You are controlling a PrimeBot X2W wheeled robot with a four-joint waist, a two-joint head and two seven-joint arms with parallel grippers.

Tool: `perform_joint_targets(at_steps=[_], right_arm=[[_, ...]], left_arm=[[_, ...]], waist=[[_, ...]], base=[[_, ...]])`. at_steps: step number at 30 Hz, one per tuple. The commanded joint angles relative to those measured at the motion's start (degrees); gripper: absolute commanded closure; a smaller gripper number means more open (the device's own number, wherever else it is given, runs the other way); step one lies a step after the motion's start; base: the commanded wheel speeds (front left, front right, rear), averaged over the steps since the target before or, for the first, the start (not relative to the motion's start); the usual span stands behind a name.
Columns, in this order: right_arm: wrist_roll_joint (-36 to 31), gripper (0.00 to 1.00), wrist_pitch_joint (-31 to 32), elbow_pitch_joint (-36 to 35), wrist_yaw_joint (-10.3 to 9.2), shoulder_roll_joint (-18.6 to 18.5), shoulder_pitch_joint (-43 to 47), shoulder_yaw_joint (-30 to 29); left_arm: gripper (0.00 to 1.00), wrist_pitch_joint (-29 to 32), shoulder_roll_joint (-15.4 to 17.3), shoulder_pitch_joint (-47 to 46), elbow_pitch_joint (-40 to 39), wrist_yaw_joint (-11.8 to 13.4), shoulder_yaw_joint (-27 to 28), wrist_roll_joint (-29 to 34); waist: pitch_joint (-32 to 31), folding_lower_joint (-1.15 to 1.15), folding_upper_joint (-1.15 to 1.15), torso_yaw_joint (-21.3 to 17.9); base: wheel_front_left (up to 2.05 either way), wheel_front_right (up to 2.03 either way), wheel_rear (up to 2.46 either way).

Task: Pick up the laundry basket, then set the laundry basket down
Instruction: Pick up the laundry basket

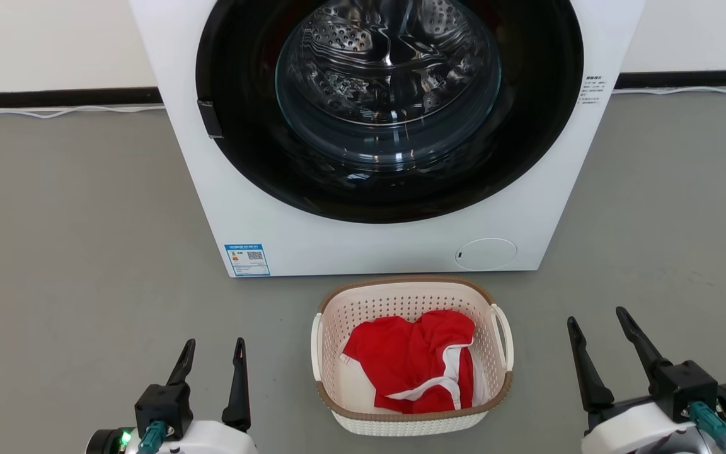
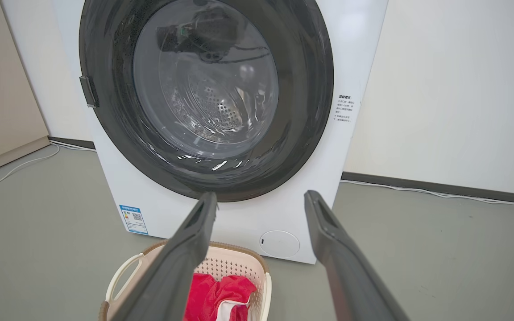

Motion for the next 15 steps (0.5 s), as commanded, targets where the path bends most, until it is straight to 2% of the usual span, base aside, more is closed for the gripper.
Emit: perform_joint_targets(at_steps=[1, 9, 15], right_arm=[[-0.07, 0.0, -0.79, -1.2, 0.4, -0.81, -2.86, 1.25], [0.49, 0.0, -0.79, -0.67, 0.4, -0.85, -3.75, 1.14], [0.84, 0.0, -0.79, 1.63, 0.4, -0.58, -6.76, 0.01]], left_arm=[[0.0, -0.54, 0.52, -2.6, -1.26, 0.43, 1.56, 0.25], [0.0, -0.54, 0.52, -3.48, -1.23, 0.59, 0.82, -0.52], [0.0, -0.54, 0.52, -6.47, -0.59, 1.37, -1.18, -1.42]], waist=[[0.16, 0.0, 0.0, 0.03], [2.69, 0.0, 0.0, -0.03], [7.7, 0.0, 0.0, -0.2]], base=[[0.0, 0.0, 0.0], [0.0, 0.0, 0.0], [0.0, 0.0, 0.0]])
